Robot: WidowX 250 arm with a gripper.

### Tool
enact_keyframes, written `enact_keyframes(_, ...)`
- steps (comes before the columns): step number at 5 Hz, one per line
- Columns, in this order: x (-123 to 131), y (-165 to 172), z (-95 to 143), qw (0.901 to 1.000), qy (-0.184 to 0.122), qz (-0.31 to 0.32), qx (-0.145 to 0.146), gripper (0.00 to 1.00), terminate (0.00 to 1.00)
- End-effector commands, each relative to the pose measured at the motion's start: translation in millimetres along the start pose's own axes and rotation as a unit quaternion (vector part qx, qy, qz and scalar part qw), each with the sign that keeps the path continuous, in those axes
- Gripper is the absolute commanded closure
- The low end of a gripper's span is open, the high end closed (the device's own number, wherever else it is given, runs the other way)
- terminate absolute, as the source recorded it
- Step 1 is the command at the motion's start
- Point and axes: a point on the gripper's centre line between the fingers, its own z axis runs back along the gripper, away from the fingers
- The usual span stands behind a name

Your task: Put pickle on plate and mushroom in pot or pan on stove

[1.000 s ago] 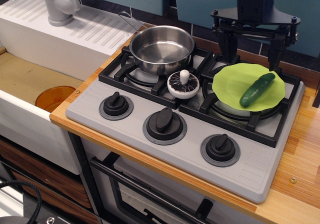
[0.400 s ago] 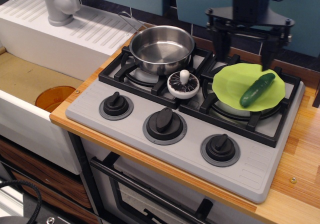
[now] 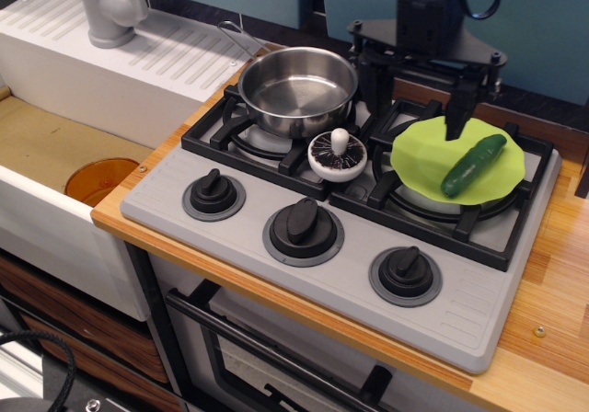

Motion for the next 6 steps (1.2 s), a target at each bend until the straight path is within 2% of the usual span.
enact_keyframes(1,-5,19,14,0.9990,-0.043,-0.004,0.012,0.00,0.00)
enact_keyframes(3,-17,35,-2,0.9975,-0.069,-0.009,0.009,0.00,0.00)
enact_keyframes(6,-17,44,-24,0.9957,-0.092,-0.009,0.001,0.00,0.00)
